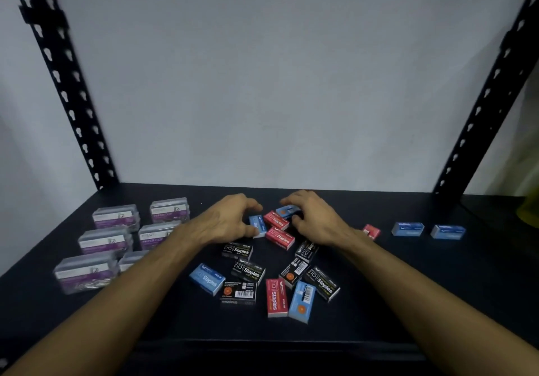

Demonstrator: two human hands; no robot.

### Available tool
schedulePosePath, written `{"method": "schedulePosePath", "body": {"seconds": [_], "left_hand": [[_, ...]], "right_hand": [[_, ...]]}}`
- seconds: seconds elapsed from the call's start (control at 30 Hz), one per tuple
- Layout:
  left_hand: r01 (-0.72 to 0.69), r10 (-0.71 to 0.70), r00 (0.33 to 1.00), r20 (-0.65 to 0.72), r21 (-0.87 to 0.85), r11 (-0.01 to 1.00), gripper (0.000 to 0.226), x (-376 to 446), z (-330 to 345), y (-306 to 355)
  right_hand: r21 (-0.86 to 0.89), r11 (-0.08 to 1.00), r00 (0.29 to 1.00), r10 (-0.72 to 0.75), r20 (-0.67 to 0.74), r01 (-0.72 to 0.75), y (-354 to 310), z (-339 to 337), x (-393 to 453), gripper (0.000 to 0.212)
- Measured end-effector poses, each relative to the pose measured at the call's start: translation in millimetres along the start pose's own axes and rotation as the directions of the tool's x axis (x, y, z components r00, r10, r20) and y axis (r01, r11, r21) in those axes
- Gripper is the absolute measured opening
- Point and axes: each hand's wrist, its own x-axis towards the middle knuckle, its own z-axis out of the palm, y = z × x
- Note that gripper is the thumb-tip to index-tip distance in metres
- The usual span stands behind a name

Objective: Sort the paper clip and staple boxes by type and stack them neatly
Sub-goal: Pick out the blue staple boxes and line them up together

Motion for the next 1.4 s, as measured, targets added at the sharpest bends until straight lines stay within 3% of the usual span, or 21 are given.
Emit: {"method": "schedulePosePath", "body": {"seconds": [0.17,0.37,0.7,0.83,0.93,1.17,1.4], "left_hand": [[-0.006,0.006,1.0,0.025,0.011,1.0,0.062,3,5,-3],[-0.008,0.006,0.999,0.038,0.045,0.999,0.056,9,11,-5],[0.048,-0.053,0.997,0.06,0.087,0.995,0.066,15,11,-1],[0.088,-0.091,0.996,0.026,0.08,0.993,0.05,18,13,-1],[0.078,-0.08,0.997,0.012,0.097,0.992,0.04,18,14,-3],[0.053,-0.055,0.998,0.025,0.095,0.994,0.038,15,11,-1],[0.014,-0.013,1.0,-0.012,0.087,0.996,0.042,13,10,-4]], "right_hand": [[-0.049,0.998,0.995,0.041,0.091,-0.037,2,7,9,0.052],[-0.087,0.995,0.995,0.061,0.077,-0.054,12,7,8,0.044],[-0.067,0.996,0.988,0.076,0.132,-0.067,22,1,2,0.04],[-0.085,0.994,0.986,0.074,0.15,-0.062,20,-6,3,0.035],[-0.006,0.996,0.989,0.086,0.124,-0.085,18,-8,2,0.034],[0.079,0.987,0.986,0.131,0.099,-0.139,21,-6,0,0.04],[0.034,0.991,0.986,0.125,0.107,-0.13,18,-5,0,0.045]]}}
